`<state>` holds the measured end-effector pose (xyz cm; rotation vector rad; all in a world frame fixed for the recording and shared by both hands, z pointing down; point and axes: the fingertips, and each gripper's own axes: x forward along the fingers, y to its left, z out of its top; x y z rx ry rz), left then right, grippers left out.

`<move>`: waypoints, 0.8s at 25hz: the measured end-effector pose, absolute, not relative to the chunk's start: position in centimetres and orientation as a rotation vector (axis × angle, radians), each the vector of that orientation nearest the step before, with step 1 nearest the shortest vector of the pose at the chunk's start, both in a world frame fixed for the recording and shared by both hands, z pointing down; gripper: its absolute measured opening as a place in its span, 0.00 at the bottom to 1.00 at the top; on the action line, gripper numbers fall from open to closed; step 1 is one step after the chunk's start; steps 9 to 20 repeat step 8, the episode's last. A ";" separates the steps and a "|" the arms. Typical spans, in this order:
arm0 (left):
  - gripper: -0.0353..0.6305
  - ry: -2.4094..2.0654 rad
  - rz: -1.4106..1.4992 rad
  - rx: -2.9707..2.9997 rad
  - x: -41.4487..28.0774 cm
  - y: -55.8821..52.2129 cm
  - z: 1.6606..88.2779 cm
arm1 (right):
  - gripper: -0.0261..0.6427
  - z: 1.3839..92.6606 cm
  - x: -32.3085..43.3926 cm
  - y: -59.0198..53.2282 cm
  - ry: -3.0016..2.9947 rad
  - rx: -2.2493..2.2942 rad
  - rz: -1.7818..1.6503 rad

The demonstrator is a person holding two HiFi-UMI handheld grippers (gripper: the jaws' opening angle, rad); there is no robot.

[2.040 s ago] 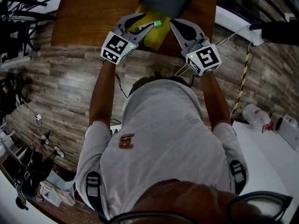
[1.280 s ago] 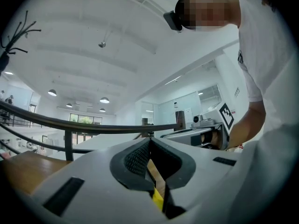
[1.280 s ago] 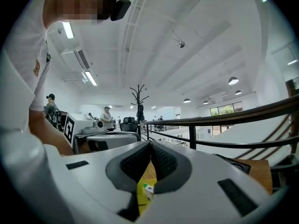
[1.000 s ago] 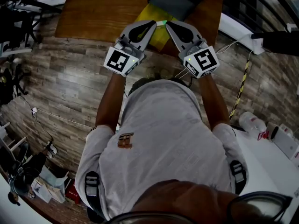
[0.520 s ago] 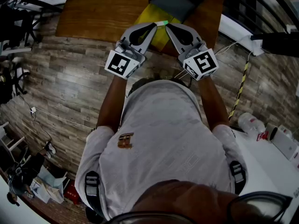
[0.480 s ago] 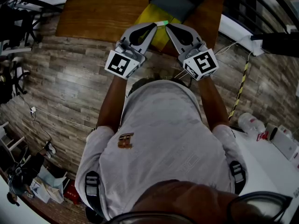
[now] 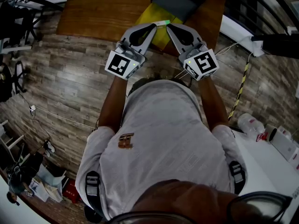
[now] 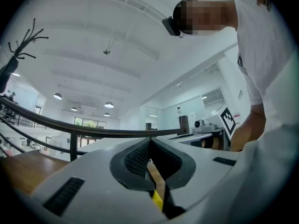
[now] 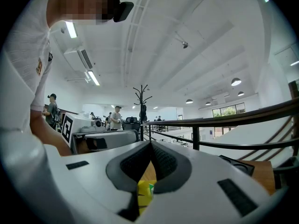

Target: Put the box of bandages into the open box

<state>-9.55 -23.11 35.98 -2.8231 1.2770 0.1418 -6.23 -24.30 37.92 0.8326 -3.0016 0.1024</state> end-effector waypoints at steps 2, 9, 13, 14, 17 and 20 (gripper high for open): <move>0.08 1.278 0.140 -2.825 -9.6 -23.2 36.0 | 0.09 38.0 -6.4 -24.4 -3.002 0.829 0.101; 0.08 1.285 0.137 -2.821 -10.2 -23.0 36.0 | 0.09 37.9 -6.9 -24.3 -3.004 0.819 0.091; 0.08 1.285 0.137 -2.821 -10.2 -23.0 36.0 | 0.09 37.9 -6.9 -24.3 -3.004 0.819 0.091; 0.08 1.285 0.137 -2.821 -10.2 -23.0 36.0 | 0.09 37.9 -6.9 -24.3 -3.004 0.819 0.091; 0.08 1.285 0.137 -2.821 -10.2 -23.0 36.0 | 0.09 37.9 -6.9 -24.3 -3.004 0.819 0.091; 0.08 1.285 0.137 -2.821 -10.2 -23.0 36.0 | 0.09 37.9 -6.9 -24.3 -3.004 0.819 0.091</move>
